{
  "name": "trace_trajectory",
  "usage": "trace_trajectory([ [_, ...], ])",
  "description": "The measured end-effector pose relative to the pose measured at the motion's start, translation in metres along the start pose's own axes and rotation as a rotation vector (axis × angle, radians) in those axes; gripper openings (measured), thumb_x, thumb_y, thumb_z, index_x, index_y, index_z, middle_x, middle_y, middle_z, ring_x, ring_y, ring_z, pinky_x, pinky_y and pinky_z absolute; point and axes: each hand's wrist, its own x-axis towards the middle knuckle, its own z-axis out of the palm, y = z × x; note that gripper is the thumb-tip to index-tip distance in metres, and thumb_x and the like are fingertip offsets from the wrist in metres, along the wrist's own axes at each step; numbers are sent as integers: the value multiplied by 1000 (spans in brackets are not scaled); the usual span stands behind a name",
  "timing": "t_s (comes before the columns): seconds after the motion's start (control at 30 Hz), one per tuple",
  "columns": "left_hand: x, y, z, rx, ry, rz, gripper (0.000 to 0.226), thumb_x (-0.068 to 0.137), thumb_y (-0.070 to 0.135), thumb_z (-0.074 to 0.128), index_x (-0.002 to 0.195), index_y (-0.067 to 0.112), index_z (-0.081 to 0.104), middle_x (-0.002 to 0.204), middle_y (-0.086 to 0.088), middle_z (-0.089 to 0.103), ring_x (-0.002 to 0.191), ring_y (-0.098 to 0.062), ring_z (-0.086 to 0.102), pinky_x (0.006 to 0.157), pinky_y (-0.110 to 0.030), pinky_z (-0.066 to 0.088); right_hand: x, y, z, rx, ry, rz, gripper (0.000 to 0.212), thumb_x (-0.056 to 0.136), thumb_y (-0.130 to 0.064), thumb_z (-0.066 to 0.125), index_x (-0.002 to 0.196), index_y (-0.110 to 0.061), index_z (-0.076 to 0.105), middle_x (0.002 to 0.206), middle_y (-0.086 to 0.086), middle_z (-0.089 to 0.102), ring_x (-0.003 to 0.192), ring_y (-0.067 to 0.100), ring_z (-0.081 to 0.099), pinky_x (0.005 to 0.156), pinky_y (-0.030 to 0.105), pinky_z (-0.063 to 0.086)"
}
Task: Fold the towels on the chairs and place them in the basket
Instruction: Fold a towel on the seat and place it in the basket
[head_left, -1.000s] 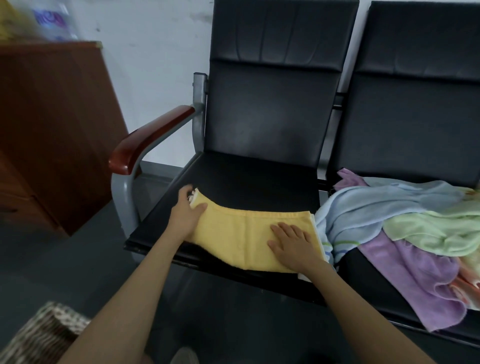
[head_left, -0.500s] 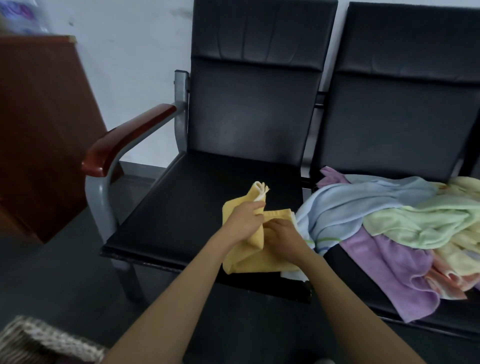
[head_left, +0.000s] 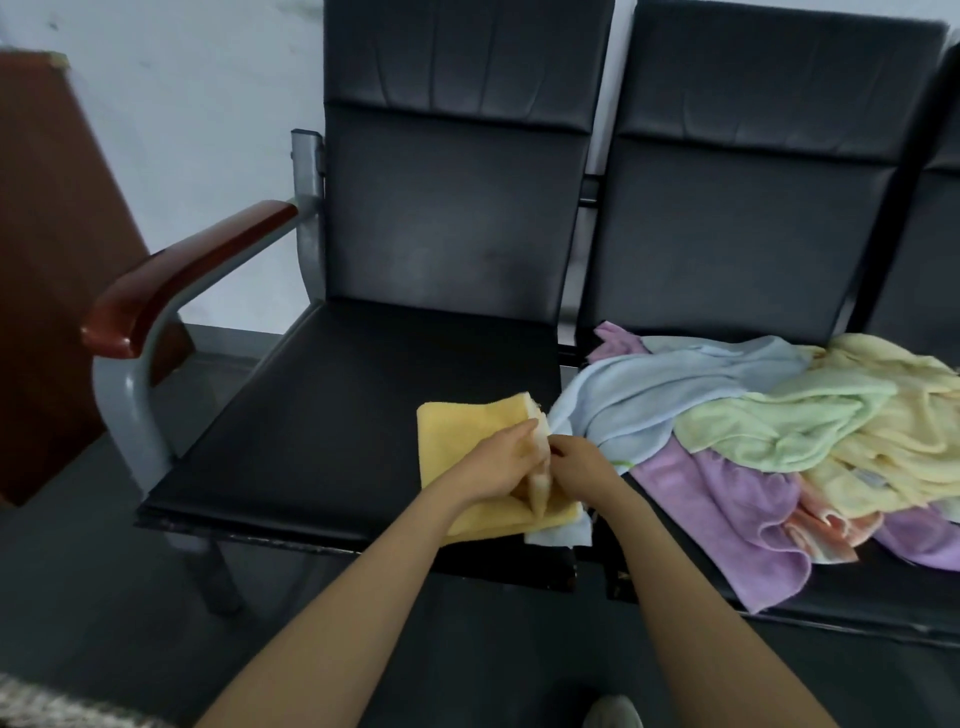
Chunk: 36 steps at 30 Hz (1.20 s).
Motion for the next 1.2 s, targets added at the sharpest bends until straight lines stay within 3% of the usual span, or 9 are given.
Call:
trace_trajectory([
  [0.1, -1, -8, -7, -152, 184, -34, 42, 100, 29, 43, 141, 22, 40, 131, 3, 52, 92, -14, 64, 77, -23, 52, 2, 0, 0, 105, 66, 81, 29, 96, -13, 33, 73, -12, 51, 71, -1, 50, 72, 18, 46, 64, 31, 34],
  [0.27, -5, -50, -30, 296, 586, -33, 32, 99, 16, 43, 130, 14, 53, 135, -1, 48, 125, -16, 40, 103, -29, 37, 6, -5, -1, 189, 82, 167, 43, 95, -51, 41, 82, -11, 51, 80, 2, 48, 77, 16, 47, 68, 29, 36],
  [0.37, -10, -68, -29, 469, 568, -27, 39, 101, 20, 38, 138, 9, 44, 145, -5, 38, 138, -20, 25, 113, -33, 26, 9, -2, 2, 88, 104, 111, 36, 85, -34, 63, 70, -14, 37, 67, -1, 39, 61, 11, 37, 55, 23, 30],
  [0.6, -6, -71, -7, 563, 299, -136, 59, 103, 42, 18, 152, 13, 7, 160, -2, -9, 146, -17, -11, 120, -41, -1, 10, -1, 7, 41, 140, 131, 31, 82, -13, 61, 72, -16, 32, 69, -2, 35, 58, 10, 32, 51, 21, 26],
  [0.67, -5, -74, -1, 592, 266, -171, 60, 102, 44, 12, 152, 14, 0, 159, 0, -16, 145, -16, -18, 119, -43, -4, 7, -7, 9, -85, 144, 146, 21, 83, -10, 60, 95, -11, 43, 90, 2, 43, 73, 13, 44, 60, 23, 37],
  [0.77, -4, -76, 1, 613, 270, -194, 60, 101, 45, 8, 152, 15, -2, 158, 1, -18, 144, -15, -20, 119, -44, -6, 10, -20, 16, -420, 328, -40, 49, 87, -5, 50, 134, -11, 35, 131, 7, 38, 120, 25, 40, 96, 33, 38],
  [0.87, -3, -77, 1, 632, 269, -215, 58, 101, 43, 6, 152, 16, -4, 158, 2, -19, 144, -15, -20, 119, -46, -6, 15, -31, 35, -447, 257, -317, 45, 97, -19, 40, 142, -15, 35, 150, 4, 30, 143, 22, 17, 115, 33, 15],
  [0.97, -4, -80, 1, 651, 277, -236, 56, 101, 41, 4, 152, 18, -7, 157, 4, -21, 144, -15, -20, 118, -49, -8, 18, -20, 56, -475, -3, -259, 52, 103, -42, 20, 152, -26, 15, 160, -6, 7, 147, 14, -5, 117, 36, -5],
  [1.2, -3, -79, 2, 595, 399, -311, 70, 100, 50, 13, 150, 6, -9, 158, -10, -18, 144, -23, -20, 116, -48, -10, 23, -7, 52, -457, -7, -201, 57, 100, -51, 15, 153, -30, 7, 160, -10, 2, 147, 12, -8, 117, 32, -7],
])
